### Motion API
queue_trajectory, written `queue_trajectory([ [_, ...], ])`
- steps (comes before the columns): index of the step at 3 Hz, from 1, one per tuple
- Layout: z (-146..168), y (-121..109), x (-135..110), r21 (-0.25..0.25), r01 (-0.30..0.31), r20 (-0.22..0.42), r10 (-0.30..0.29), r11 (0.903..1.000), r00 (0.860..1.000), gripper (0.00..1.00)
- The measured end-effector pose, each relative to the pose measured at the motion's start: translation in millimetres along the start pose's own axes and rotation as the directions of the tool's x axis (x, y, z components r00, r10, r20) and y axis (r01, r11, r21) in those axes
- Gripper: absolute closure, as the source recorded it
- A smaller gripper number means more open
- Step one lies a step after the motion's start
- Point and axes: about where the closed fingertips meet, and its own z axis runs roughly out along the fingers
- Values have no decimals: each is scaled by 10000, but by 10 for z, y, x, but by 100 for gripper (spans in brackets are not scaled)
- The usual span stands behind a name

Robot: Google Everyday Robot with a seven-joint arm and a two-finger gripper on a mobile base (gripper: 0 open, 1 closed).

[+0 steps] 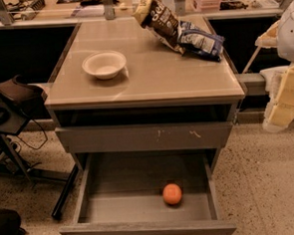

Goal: Pick orange from middle drawer and place on counter

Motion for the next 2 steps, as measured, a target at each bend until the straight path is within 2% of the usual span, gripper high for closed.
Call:
queue_trajectory([
  [1,0,0,0,0,-1,0,1,10000,10000,0],
  [2,357,94,94,-351,-506,320,517,9981,9982,0],
])
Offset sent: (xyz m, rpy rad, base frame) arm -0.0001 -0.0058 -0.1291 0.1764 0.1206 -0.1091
